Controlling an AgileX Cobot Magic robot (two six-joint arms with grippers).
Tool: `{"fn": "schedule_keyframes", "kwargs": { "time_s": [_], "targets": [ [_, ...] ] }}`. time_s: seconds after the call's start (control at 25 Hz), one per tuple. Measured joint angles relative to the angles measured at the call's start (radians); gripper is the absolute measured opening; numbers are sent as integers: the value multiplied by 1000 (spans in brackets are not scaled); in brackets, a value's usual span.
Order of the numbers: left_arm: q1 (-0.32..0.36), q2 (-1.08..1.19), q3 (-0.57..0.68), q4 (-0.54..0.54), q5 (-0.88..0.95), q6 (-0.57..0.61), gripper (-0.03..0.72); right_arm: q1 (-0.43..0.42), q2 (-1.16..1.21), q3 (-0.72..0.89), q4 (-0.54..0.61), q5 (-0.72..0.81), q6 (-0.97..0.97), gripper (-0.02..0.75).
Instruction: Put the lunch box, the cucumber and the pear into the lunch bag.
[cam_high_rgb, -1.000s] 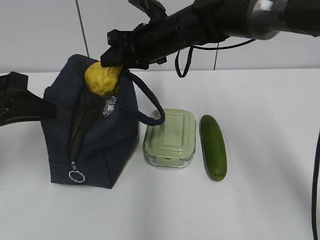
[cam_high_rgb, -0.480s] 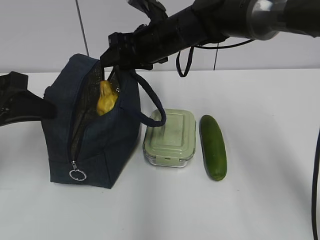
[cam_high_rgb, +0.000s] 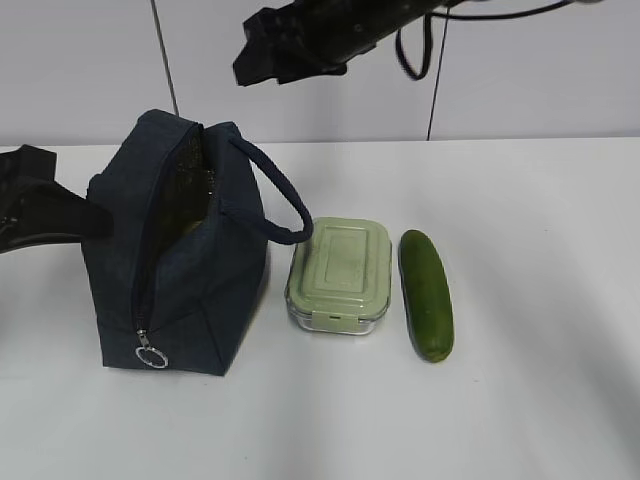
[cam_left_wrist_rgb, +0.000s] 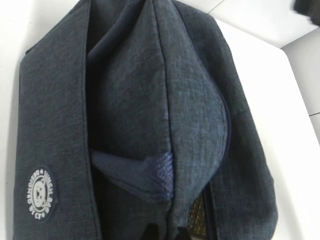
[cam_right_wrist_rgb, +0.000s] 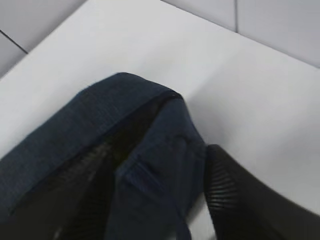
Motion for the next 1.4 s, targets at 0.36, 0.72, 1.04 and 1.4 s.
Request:
{"fn": "schedule_keyframes", "kwargs": {
  "time_s": [0.36,0.72,1.04,1.4],
  "targets": [
    [0,0,0,7,-1,0,3,-5,-81,-5,-568,382,467,441],
    [0,0,0,12,-1,0,3,-5,13,-7,-728,436,643,442],
    [0,0,0,22,-1,0,3,-5,141,0,-719,434,694,442],
    [0,0,0,30,-4,0,3,-11,147,152,-734,428,697,442]
  ]
}}
